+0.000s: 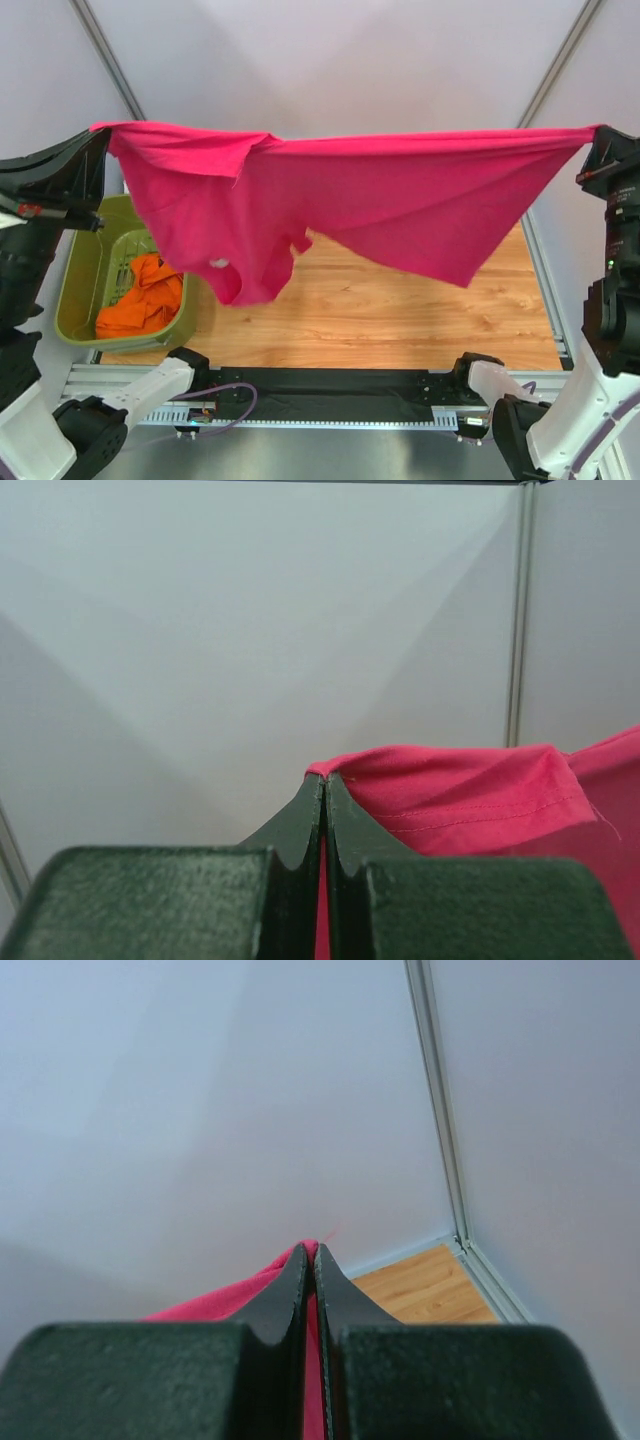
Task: Fold and stack the t-shirts
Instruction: Fold the tshirt
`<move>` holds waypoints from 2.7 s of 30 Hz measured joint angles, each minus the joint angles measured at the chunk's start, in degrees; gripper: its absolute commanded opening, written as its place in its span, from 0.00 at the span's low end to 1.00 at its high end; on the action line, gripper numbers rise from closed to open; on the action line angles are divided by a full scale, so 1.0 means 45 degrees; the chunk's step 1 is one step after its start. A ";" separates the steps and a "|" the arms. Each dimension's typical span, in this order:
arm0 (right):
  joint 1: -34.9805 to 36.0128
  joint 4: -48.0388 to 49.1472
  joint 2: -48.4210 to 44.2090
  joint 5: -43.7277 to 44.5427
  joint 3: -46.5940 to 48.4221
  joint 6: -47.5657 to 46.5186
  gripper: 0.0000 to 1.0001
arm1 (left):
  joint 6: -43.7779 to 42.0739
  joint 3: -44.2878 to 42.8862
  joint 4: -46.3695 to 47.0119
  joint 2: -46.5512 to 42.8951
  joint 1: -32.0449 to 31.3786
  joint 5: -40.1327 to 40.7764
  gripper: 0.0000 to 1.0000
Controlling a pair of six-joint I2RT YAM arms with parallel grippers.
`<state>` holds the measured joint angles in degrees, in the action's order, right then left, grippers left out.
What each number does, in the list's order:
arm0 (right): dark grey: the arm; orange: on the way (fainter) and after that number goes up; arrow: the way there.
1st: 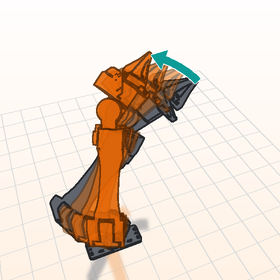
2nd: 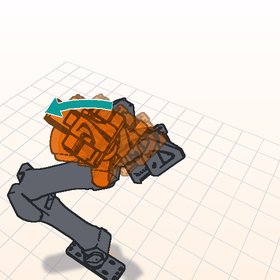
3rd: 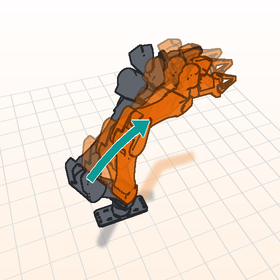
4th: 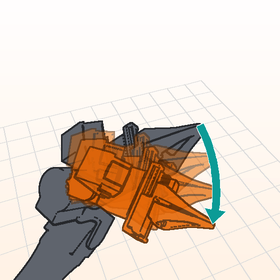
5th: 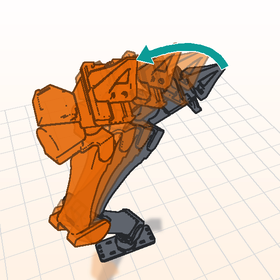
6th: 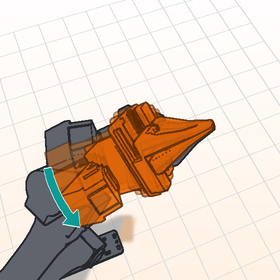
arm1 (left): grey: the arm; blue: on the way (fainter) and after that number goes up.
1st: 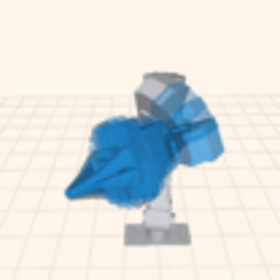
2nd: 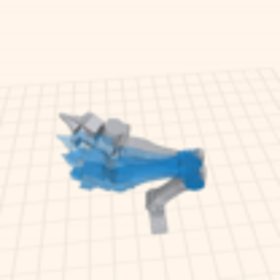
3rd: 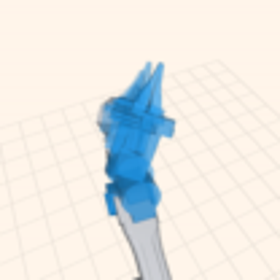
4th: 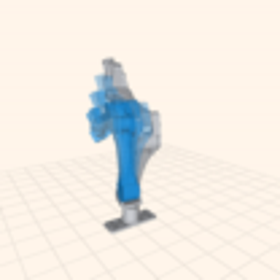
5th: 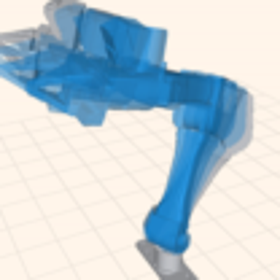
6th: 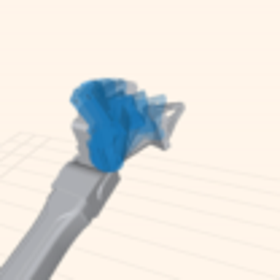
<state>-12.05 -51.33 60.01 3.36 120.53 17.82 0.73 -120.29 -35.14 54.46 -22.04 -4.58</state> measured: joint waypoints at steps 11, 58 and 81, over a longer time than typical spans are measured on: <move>0.0000 -0.0155 0.0432 0.0962 -0.1341 -0.0714 0.00 | -0.0233 0.0563 -0.0568 0.1025 0.0000 -0.0495 0.00; 0.0374 0.5770 1.5795 0.2152 -0.1535 -0.0675 0.00 | 0.4221 0.4046 0.5858 1.4489 0.1253 -0.1316 0.00; -0.0083 0.5289 1.5382 0.1491 -0.2880 -0.0267 0.00 | 0.5935 0.8772 0.5678 1.0234 -0.0282 -0.1622 0.00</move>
<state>-12.43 -27.53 129.23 10.07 107.57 16.62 27.44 -80.82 -9.58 100.51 -23.31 -11.88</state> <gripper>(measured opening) 0.014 0.006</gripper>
